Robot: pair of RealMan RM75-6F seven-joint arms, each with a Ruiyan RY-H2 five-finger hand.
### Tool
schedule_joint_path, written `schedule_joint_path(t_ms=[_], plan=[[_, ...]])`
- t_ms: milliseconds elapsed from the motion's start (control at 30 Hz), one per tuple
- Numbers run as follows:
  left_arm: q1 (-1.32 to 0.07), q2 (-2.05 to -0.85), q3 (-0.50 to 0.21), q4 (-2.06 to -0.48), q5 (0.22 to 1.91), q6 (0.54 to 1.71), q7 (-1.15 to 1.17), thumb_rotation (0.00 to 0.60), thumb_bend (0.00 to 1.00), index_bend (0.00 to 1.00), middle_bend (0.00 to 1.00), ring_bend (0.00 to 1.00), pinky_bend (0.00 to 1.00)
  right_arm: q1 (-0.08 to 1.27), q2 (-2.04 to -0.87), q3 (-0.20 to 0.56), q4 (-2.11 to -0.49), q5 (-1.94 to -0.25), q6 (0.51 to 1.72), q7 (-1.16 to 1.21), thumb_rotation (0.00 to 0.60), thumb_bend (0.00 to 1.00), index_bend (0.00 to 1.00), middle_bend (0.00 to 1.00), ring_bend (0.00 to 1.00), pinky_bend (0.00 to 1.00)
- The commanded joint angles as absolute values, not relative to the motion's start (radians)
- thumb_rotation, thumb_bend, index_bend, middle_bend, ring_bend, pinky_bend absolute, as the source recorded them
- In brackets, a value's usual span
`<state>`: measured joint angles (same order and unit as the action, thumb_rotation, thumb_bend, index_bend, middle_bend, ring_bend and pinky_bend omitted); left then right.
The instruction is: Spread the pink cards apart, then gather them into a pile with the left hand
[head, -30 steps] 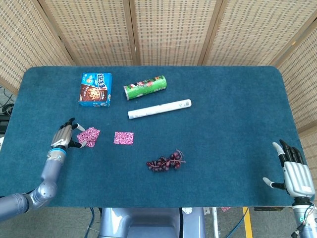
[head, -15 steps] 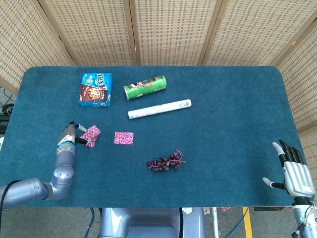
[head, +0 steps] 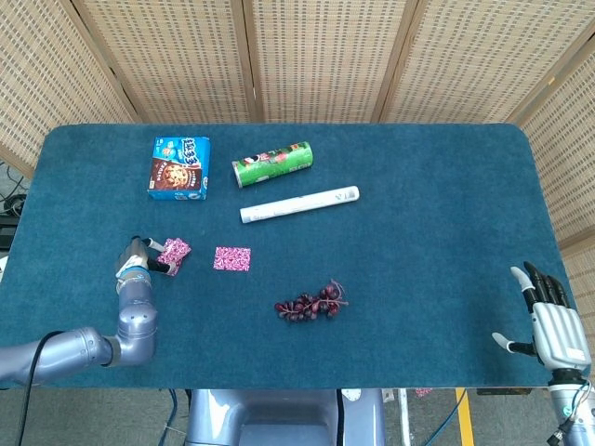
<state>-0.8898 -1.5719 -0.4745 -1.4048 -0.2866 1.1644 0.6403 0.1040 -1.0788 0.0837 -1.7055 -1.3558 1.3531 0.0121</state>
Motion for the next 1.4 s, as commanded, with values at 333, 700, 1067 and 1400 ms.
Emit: schedule_joint_path(t_ms=[333,700,1067,1400], plan=[[-0.871,-1.609,-0.522,-1.365,-0.317,1.177,0.703,0.6,0.31,0.71,0.0,0.0,0.0,0.106,-1.076,0.081,-1.704,-1.361,1.35,0.02,0.6,0.13,0.07,0.0,0.0,0.0],[-0.843,-1.633,-0.564,-1.337,-0.285,1.176,0.681,0.6,0.31,0.68,0.0,0.0,0.0,0.106,-1.075,0.081,-1.704,-1.362,1.35,0.024,0.6,0.13,0.07,0.0,0.0,0.0],[-0.811,-1.618,-0.585,-1.371,-0.248,1.125,0.676,0.6,0.24,0.34,0.0,0.0,0.0,0.106,-1.075,0.081,-1.705,-1.361,1.349,0.023,0.6,0.13,0.07,0.0,0.0,0.0],[-0.811,-1.616,-0.595,-1.395,-0.238,1.137,0.677,0.6,0.22,0.18,0.0,0.0,0.0,0.107,-1.074,0.08,-1.705,-1.361,1.347,0.024,0.6,0.13,0.07,0.0,0.0,0.0]])
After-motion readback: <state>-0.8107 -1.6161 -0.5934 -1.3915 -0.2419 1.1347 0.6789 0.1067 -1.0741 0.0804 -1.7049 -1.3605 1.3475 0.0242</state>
